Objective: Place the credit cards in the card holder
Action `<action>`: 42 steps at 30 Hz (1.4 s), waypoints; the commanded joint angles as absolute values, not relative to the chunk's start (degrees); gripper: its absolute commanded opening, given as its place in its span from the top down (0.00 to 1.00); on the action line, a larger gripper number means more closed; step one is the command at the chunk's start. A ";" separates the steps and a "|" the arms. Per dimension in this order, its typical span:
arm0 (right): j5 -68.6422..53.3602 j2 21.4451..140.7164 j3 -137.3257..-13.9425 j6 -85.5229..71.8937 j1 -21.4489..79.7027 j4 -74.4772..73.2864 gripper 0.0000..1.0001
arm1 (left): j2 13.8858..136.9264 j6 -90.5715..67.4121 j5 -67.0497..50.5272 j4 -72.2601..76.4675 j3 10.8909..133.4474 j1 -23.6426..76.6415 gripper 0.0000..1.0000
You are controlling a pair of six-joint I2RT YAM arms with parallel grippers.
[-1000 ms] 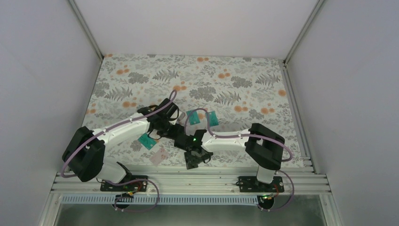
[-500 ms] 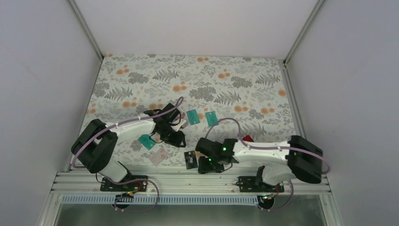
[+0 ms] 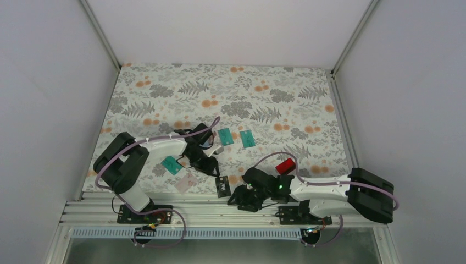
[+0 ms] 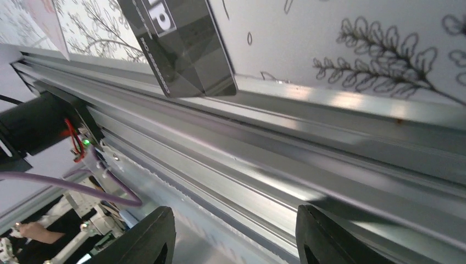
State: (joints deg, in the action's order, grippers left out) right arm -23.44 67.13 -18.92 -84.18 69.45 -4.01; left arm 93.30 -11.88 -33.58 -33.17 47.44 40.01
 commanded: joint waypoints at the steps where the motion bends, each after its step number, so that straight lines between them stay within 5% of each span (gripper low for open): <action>1: -21.84 68.12 -16.62 -88.03 68.23 1.48 0.43 | 94.88 -9.50 -37.08 -31.79 47.14 40.30 0.61; 22: -16.35 77.92 -15.85 -86.81 63.13 10.92 0.46 | 97.73 -8.83 -38.95 -32.18 47.42 42.41 0.62; 34: -9.39 59.89 -13.36 -89.89 63.08 -0.04 0.47 | 97.51 -10.21 -36.83 -31.81 48.16 42.54 0.62; 42: -14.96 68.15 -16.68 -84.47 63.38 0.52 0.47 | 97.67 -10.77 -36.19 -31.42 47.97 42.56 0.62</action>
State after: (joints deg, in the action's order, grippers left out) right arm -14.20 63.13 -13.54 -88.40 63.33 3.46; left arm 96.73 -10.31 -38.41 -31.94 47.46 42.28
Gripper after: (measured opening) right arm 0.527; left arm 0.380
